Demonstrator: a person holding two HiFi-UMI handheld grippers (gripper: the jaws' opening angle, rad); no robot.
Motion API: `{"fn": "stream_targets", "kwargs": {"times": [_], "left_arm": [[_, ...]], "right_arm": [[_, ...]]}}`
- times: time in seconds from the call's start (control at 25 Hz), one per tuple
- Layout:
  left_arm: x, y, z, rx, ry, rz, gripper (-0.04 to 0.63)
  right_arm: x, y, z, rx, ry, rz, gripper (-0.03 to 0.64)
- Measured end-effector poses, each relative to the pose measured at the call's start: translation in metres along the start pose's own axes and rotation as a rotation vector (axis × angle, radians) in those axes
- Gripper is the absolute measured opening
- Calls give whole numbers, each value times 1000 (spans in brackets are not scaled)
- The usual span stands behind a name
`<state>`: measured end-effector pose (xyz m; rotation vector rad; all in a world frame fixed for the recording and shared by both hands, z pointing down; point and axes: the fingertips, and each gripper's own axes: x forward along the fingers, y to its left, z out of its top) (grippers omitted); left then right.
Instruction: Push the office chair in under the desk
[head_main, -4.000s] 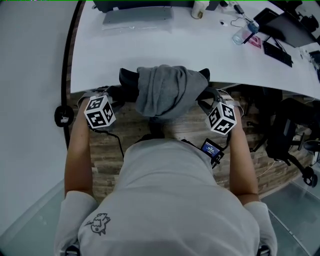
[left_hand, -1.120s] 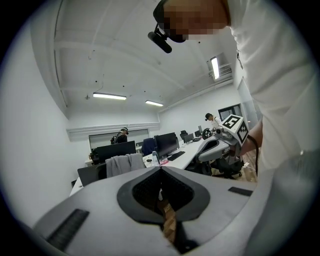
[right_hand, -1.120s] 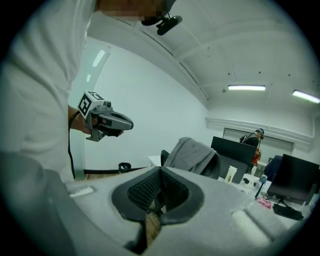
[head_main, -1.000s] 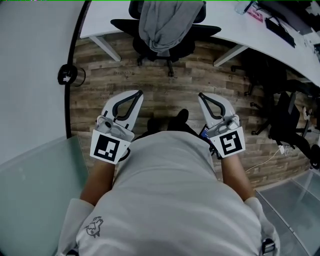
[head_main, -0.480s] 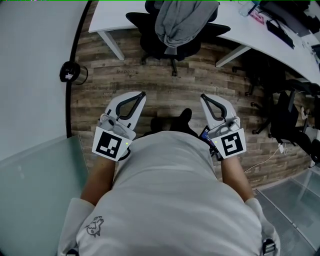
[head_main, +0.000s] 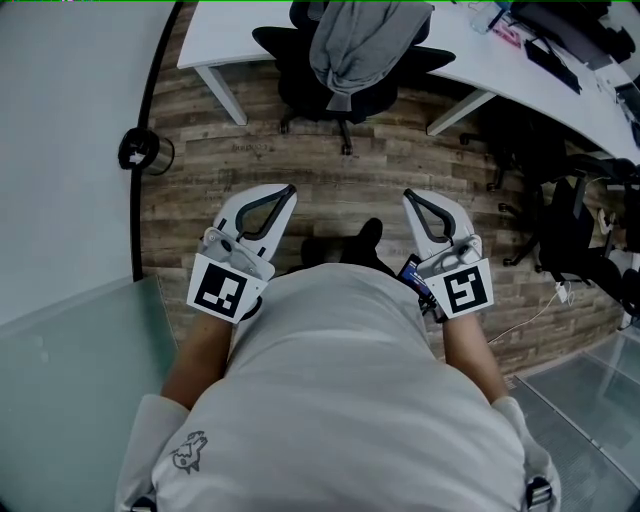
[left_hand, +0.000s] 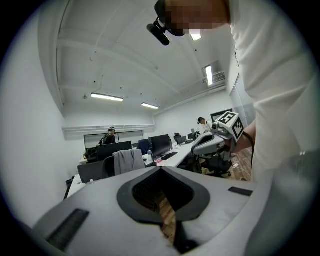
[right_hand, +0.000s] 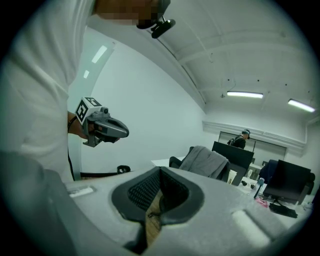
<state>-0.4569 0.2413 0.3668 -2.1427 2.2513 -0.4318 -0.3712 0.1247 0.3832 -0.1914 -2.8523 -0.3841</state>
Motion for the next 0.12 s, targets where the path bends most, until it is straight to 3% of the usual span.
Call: {"fn": "stream_targets", "kwargs": {"times": [0.12], "left_arm": [[-2, -5, 4, -2, -7, -5, -2]], "right_arm": [[-6, 2, 3, -6, 0, -3, 2]]}}
